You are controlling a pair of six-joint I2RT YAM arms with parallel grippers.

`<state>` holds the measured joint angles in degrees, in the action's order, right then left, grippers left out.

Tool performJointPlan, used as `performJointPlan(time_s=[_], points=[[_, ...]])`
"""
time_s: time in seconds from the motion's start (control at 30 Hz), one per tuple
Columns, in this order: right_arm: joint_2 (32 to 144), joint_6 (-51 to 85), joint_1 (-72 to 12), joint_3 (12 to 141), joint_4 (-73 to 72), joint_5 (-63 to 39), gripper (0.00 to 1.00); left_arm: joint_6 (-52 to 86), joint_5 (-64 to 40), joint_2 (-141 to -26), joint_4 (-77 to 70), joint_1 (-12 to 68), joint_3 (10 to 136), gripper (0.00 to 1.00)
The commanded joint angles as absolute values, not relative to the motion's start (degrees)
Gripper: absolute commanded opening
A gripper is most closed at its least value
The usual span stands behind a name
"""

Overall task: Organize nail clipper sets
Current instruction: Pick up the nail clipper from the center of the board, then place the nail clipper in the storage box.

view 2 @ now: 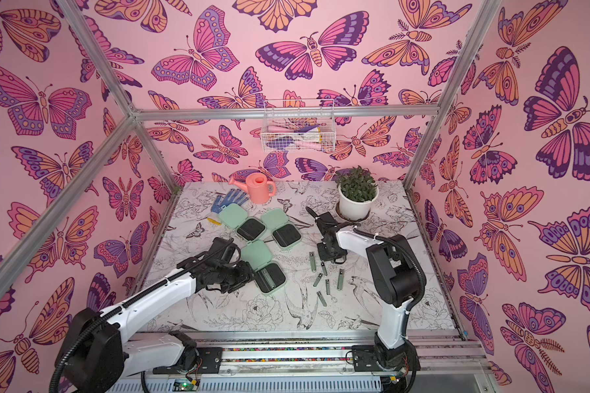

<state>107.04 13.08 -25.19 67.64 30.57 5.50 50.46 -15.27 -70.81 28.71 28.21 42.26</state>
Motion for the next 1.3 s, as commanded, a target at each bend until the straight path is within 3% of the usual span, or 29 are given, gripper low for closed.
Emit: performJointPlan(time_s=[0.0, 0.4, 0.73, 1.0, 1.27], points=[[107.84, 12.88, -24.87, 68.66, 30.59, 5.17, 0.21, 51.5, -15.64, -69.93, 29.39, 28.56, 41.06, 0.59], [107.02, 13.0, -24.87, 68.29, 31.12, 5.53, 0.14, 51.59, -15.56, -69.73, 29.27, 28.56, 40.78, 0.59], [97.9, 14.27, -25.78, 67.16, 34.98, 3.93, 0.13, 51.59, -15.12, -69.0, 29.29, 28.56, 40.27, 0.59], [92.88, 17.18, -34.8, 67.4, 37.13, 2.46, 0.13, 52.63, -13.63, -68.45, 29.35, 28.31, 39.17, 0.59], [97.69, 20.06, -47.28, 71.04, 33.24, 4.04, 0.13, 53.53, -13.16, -67.92, 29.39, 27.52, 37.99, 0.59]])
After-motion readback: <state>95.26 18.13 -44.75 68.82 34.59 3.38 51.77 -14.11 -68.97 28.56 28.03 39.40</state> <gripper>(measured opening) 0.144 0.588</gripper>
